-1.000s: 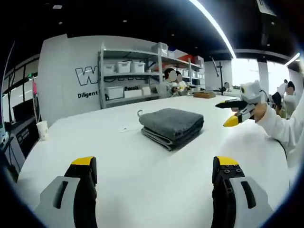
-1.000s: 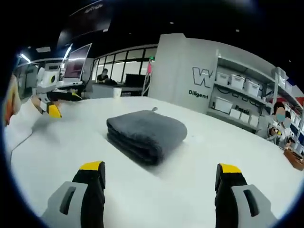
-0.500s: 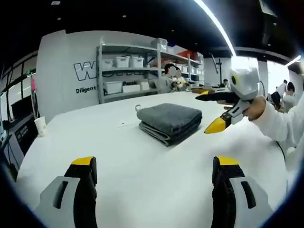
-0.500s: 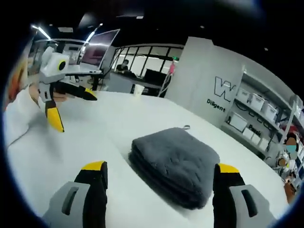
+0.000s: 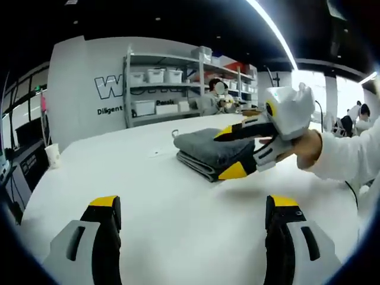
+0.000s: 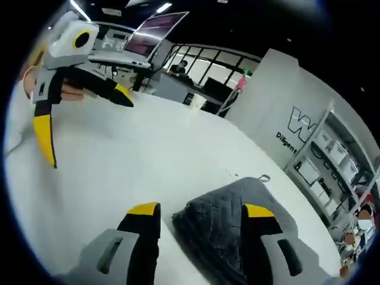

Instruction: Open the folded towel by lifting each exposed corner and separating the folded layers until the towel lies flat within the target outline without major curled edges

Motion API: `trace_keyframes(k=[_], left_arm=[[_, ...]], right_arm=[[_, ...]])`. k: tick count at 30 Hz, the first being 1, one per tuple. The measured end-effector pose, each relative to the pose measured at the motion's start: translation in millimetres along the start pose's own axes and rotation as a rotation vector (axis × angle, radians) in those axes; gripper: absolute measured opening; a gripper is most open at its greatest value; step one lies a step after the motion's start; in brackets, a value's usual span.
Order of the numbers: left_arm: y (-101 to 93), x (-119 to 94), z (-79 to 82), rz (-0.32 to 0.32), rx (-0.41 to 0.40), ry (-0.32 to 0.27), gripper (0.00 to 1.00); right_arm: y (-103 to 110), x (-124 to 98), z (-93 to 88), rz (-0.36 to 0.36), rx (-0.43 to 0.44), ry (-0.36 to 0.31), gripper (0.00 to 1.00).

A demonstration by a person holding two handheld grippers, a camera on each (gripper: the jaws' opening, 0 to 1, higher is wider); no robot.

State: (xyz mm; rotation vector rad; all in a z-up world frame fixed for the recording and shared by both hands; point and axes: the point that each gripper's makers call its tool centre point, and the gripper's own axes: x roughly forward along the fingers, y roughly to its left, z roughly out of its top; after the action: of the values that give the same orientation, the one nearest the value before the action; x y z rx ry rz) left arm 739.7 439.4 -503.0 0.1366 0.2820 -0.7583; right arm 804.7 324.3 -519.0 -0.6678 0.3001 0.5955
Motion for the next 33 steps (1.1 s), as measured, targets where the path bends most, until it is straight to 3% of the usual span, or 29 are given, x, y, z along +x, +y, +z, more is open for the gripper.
trace_keyframes(k=[10,17,33], left_arm=[[4.0,-1.0,0.7,0.005,-0.016,-0.007,1.0],[5.7,-0.5,0.4,0.005,-0.018,-0.006,1.0],[10.1,-0.8,-0.9,0.011,-0.03,-0.008,1.0]], right_arm=[[-0.3,3.7,-7.5,0.002,-0.07,0.01,0.17],[-1.9,5.1,-5.3,-0.018,-0.155,-0.013,0.09],[-19.1,-9.6,3.0,-0.056,-0.111,-0.104,0.01]])
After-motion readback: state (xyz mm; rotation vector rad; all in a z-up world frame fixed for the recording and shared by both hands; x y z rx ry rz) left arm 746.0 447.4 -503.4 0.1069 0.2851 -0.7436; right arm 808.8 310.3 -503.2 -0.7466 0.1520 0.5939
